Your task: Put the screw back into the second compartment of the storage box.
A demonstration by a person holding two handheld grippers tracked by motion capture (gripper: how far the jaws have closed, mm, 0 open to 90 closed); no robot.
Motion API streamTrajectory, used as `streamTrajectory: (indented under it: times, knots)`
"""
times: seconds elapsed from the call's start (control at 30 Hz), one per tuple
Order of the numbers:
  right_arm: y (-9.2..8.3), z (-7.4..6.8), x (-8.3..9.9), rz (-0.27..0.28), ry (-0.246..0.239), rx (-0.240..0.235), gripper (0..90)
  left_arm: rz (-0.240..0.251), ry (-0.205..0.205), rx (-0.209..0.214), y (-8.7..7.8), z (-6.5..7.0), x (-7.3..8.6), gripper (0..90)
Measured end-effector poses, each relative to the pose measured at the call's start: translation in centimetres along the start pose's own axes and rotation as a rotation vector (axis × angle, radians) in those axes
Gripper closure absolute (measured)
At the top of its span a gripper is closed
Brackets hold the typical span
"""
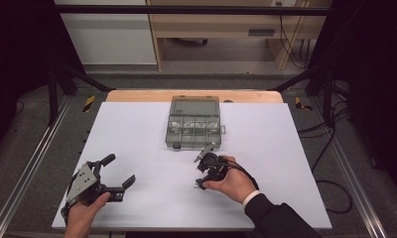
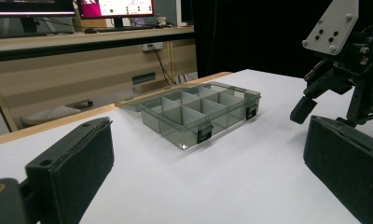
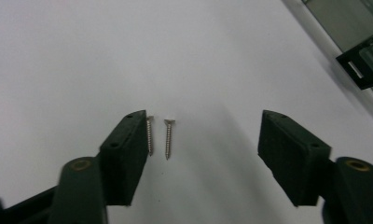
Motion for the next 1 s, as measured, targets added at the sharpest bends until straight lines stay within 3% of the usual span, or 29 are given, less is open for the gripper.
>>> streamTrajectory:
  times: [0.07, 0.1, 0.23, 0.37, 1.0]
  knots:
    - [0.0, 0.0, 0.0, -0.004, 0.003, 0.003, 36.8, -0.001, 0.0, 0.001, 0.0, 0.0, 0.0, 1.4]
    - [0.0, -0.1, 0.0, -0.003, 0.014, -0.003, 44.1, -0.001, 0.0, 0.002, 0.0, 0.0, 0.0, 1.4]
    - [0.2, -0.2, 0.1, 0.008, 0.046, -0.017, 54.8, -0.001, 0.0, 0.001, 0.0, 0.0, 0.0, 1.4]
    - [0.3, -0.3, 0.3, 0.004, 0.047, -0.028, 62.2, -0.004, 0.002, 0.001, 0.0, 0.0, 0.0, 1.5]
    - [1.3, -0.8, 1.0, 0.009, 0.097, -0.057, 87.5, -0.011, 0.006, 0.006, 0.1, 0.1, 0.1, 1.7]
Point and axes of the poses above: each handheld gripper's, and its own axes: y roughly forward along the jaws, x roughly out of its underside, z roughly to its right, the point moved 2 cm from there along y, roughly forward along the jaws, and after that the axes turned 15 degrees about z, right-handed, at the moved point
